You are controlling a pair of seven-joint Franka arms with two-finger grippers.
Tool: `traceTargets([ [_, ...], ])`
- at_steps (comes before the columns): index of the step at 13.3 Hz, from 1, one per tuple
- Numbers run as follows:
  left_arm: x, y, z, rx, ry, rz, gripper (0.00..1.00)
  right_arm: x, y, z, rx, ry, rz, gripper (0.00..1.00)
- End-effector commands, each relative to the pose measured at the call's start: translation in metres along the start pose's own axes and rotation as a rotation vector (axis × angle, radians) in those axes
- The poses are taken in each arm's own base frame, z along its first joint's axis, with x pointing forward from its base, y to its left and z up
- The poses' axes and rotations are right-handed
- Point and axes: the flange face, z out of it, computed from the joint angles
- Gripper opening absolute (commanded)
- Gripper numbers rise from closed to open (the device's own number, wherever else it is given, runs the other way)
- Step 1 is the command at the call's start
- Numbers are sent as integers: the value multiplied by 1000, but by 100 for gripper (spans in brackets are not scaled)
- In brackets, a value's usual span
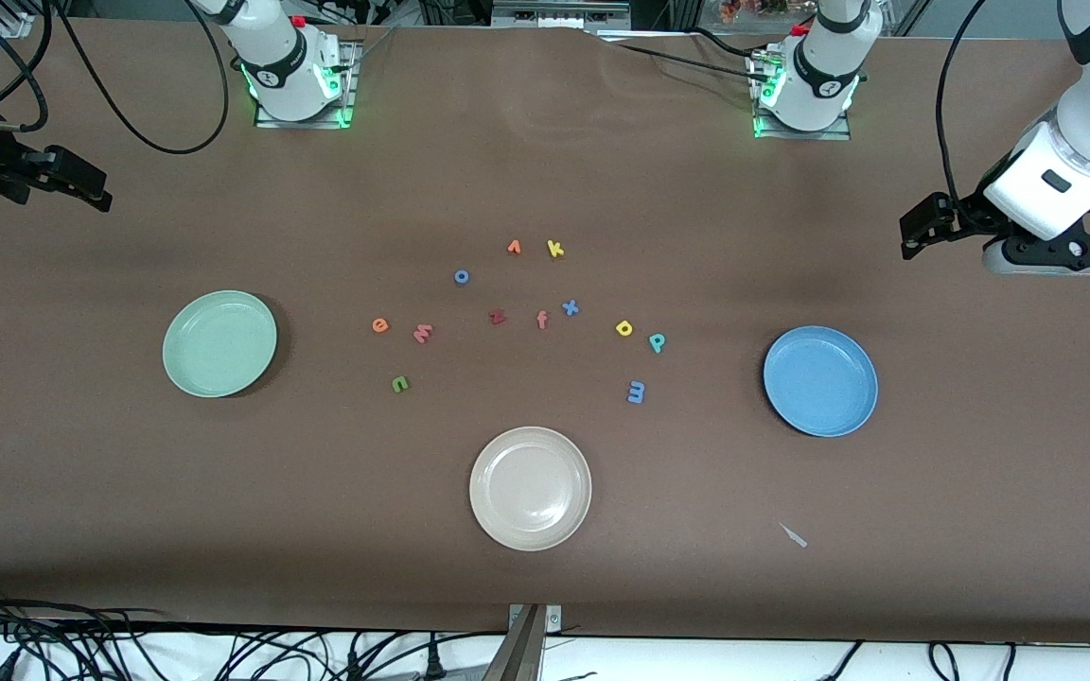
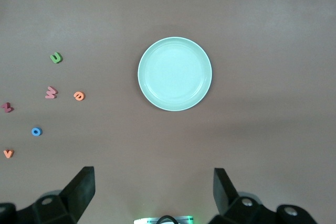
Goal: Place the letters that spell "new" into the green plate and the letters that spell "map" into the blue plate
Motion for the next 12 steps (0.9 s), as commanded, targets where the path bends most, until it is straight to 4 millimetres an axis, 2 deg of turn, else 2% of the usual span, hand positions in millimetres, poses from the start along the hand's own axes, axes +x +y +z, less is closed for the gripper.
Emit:
traceTargets([
  [1, -3, 0, -6, -9, 3, 3, 100, -1, 2, -1, 2, -2, -6, 100],
  [6, -3, 1, -5, -9, 1, 5, 100, 3, -1, -2, 9, 1, -3, 100],
  [7, -2, 3, -3, -10, -4, 6, 100, 3, -1, -2, 10, 1, -2, 100],
  [8, -3, 15, -2, -8, -6, 23, 100, 3, -2, -2, 11, 0, -2, 100],
  [9, -2, 18, 0, -8, -9, 28, 100, 10, -7, 12, 10, -24, -10, 100],
  [10, -1, 18, 4, -7, -17, 31, 100, 26, -16, 40, -8, -80, -38, 100],
  [11, 4, 19, 15, -6, -37, 34, 100, 30, -19, 40, -1, -79, -38, 100],
  [12, 11, 23, 35, -4, -76, 42, 100, 32, -25, 45, -4, -85, -40, 100],
])
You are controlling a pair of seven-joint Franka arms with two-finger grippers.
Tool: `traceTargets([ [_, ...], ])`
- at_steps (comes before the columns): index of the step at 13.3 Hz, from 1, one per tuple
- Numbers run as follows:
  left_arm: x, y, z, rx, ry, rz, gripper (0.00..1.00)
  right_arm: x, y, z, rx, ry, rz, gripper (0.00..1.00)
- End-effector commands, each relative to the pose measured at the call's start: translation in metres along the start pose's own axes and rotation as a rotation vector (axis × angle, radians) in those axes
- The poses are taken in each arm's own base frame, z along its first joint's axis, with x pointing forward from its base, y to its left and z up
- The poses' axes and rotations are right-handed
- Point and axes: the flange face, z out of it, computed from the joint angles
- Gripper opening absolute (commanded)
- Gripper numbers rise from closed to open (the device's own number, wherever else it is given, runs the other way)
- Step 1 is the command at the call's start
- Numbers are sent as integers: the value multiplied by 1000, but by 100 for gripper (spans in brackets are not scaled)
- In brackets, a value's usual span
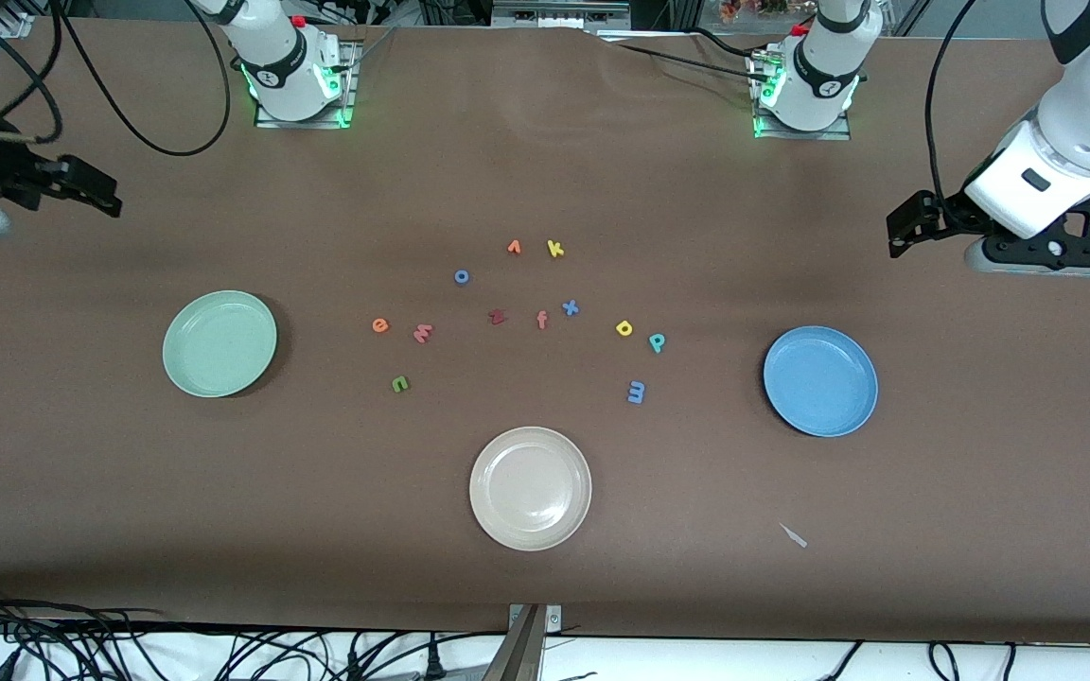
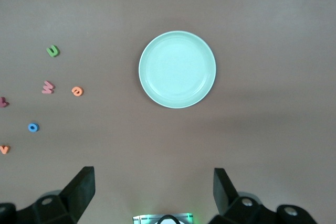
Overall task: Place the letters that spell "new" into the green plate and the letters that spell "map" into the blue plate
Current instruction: 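Grasp pink w with the right gripper while the left gripper grasps blue m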
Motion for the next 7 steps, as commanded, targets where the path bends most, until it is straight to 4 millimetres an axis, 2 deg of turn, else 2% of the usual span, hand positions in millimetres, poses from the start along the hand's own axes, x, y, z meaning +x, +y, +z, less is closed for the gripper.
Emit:
traceTargets([
  [1, 10, 14, 37, -2, -101, 24, 100, 27, -22, 32, -3, -69, -31, 100],
  [2, 10, 27, 44, -1, -125, 44, 100, 28, -33, 46, -10, -120, -34, 100],
  [3, 13, 40, 60, 0, -154, 70, 100, 27, -45, 51, -16, -142, -57, 100],
  [5, 18, 93, 100, -3, -217, 160, 100, 30, -101, 67, -39, -127, -82, 100],
  [6, 28, 107, 110, 4, -224, 190, 100, 31, -125, 75, -46, -105, -29, 100],
  [7, 43, 111, 120, 17, -224, 202, 100, 30, -149, 80, -50, -92, -19, 100],
])
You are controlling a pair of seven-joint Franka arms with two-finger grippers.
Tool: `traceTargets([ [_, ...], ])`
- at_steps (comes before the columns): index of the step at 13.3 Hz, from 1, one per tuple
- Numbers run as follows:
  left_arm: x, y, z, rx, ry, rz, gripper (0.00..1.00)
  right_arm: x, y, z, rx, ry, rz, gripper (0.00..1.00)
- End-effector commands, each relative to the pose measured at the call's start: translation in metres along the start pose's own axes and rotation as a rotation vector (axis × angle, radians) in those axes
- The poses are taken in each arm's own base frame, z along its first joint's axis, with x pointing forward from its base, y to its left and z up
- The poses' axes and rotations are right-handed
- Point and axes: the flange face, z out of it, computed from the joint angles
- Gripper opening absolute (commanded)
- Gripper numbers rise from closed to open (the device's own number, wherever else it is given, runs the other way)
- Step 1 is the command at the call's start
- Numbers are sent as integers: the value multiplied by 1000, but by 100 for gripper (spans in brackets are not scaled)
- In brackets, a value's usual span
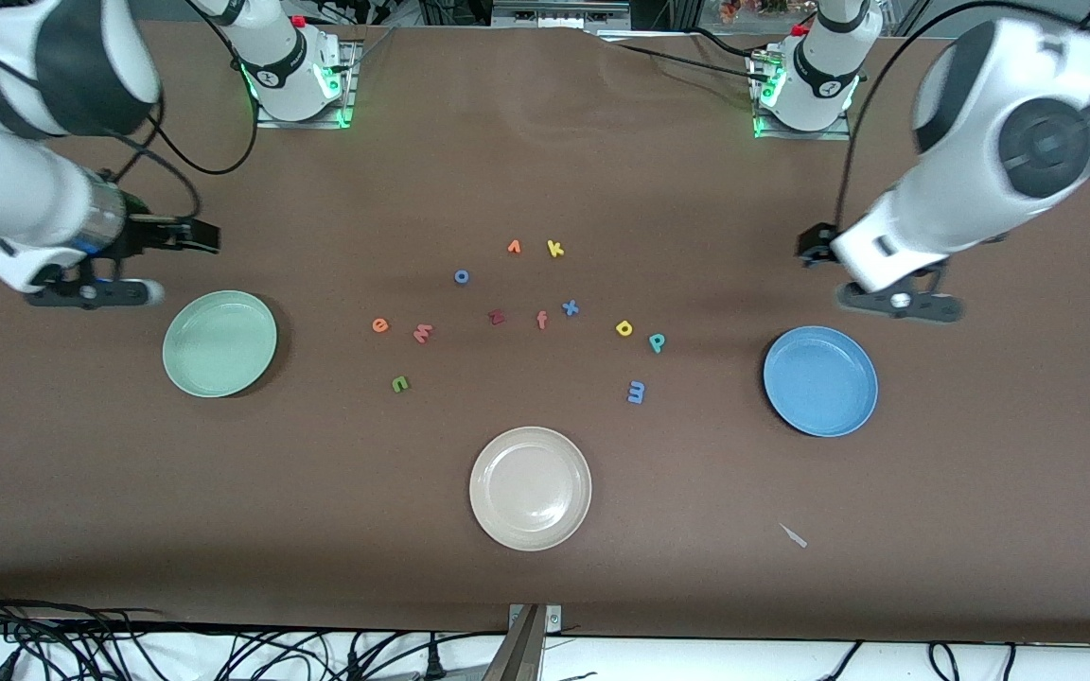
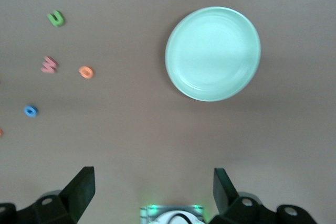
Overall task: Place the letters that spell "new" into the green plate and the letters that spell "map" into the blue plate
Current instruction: 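Grasp pink w with the right gripper while the left gripper grasps blue m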
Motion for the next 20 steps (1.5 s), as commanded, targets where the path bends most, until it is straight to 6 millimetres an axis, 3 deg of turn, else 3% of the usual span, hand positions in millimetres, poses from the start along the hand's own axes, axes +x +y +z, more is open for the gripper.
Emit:
traceTargets([
  [1, 49, 18, 35, 16, -50, 51, 100, 4, -64, 7, 19, 28, 31, 100],
  [4, 115, 61, 111, 74, 80, 150, 100, 24, -95, 50, 162, 45, 171, 100],
  [5, 131, 80, 145, 82, 97, 187, 100, 26, -120, 72, 165, 72, 183, 100],
  [6, 141, 84, 158, 66, 108, 190, 100, 30, -140, 94, 167, 94, 199, 100],
  [9, 159, 130, 181, 40, 173, 230, 100, 42, -192, 153, 185, 151, 313, 100],
  [12, 171, 139, 191, 8, 241, 189, 100, 57, -210, 197, 205, 166, 488, 100],
  [14, 173, 156, 200, -21, 282, 142, 100, 54, -219, 211, 197, 148, 558, 100],
  [18, 173, 160, 221, -24, 265, 115, 100, 62, -221, 248, 187, 144, 603, 100],
  [20, 174, 162, 228, -18, 269, 128, 100, 53, -215, 273, 202, 177, 602, 99],
])
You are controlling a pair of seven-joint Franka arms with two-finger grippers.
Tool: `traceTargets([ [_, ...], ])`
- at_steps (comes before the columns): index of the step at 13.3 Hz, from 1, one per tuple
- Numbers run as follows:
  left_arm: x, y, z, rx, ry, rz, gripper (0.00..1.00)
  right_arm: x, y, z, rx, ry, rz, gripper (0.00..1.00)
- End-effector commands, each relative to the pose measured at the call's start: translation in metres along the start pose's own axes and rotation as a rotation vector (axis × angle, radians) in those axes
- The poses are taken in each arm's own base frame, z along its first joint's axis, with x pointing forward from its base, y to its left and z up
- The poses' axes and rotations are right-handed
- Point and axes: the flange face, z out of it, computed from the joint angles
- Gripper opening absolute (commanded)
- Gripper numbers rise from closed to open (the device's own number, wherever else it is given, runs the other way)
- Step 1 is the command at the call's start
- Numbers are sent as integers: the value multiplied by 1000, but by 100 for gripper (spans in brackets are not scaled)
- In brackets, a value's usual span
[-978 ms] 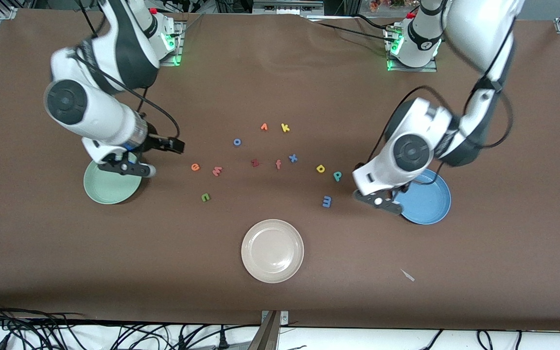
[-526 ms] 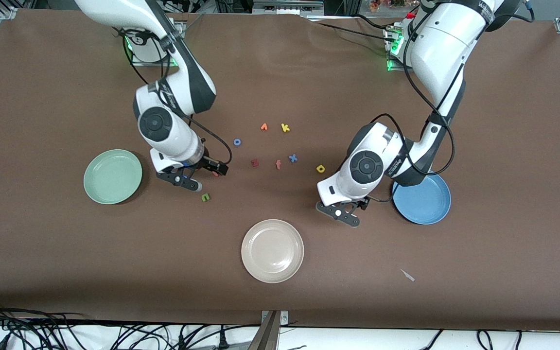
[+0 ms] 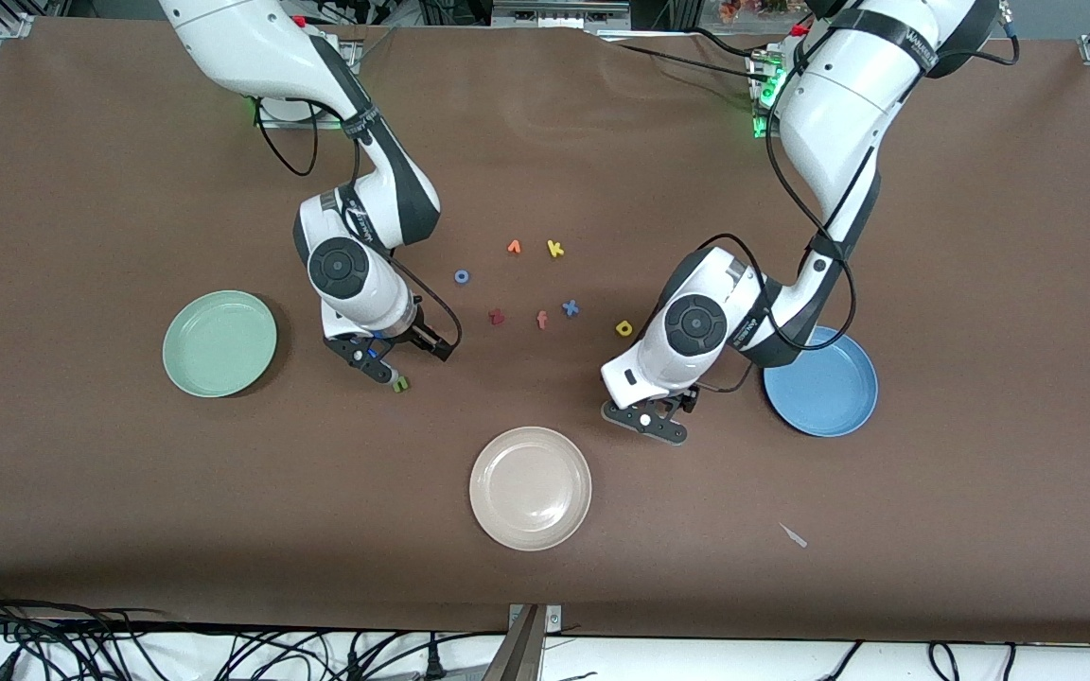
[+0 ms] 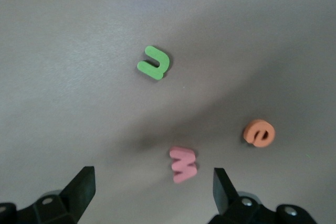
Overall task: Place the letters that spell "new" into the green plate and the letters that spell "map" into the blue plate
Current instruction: 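Place w on green plate while the left gripper places m on blue plate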
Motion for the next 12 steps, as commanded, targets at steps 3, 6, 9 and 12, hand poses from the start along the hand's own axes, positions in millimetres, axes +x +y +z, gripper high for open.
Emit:
traceTargets([
  [3, 1, 12, 11, 24, 11, 16, 79, -13, 23, 22, 38, 35, 10, 97],
  [6, -5, 10, 28, 29, -12, 23, 77, -25, 29, 36, 68, 51, -6, 89],
  [9, -8, 8, 39, 29, -26, 20, 69, -26, 28, 35, 66, 50, -22, 68],
  [12, -7, 9, 36, 29, -22, 20, 21, -25, 28, 35, 57, 44, -29, 41],
])
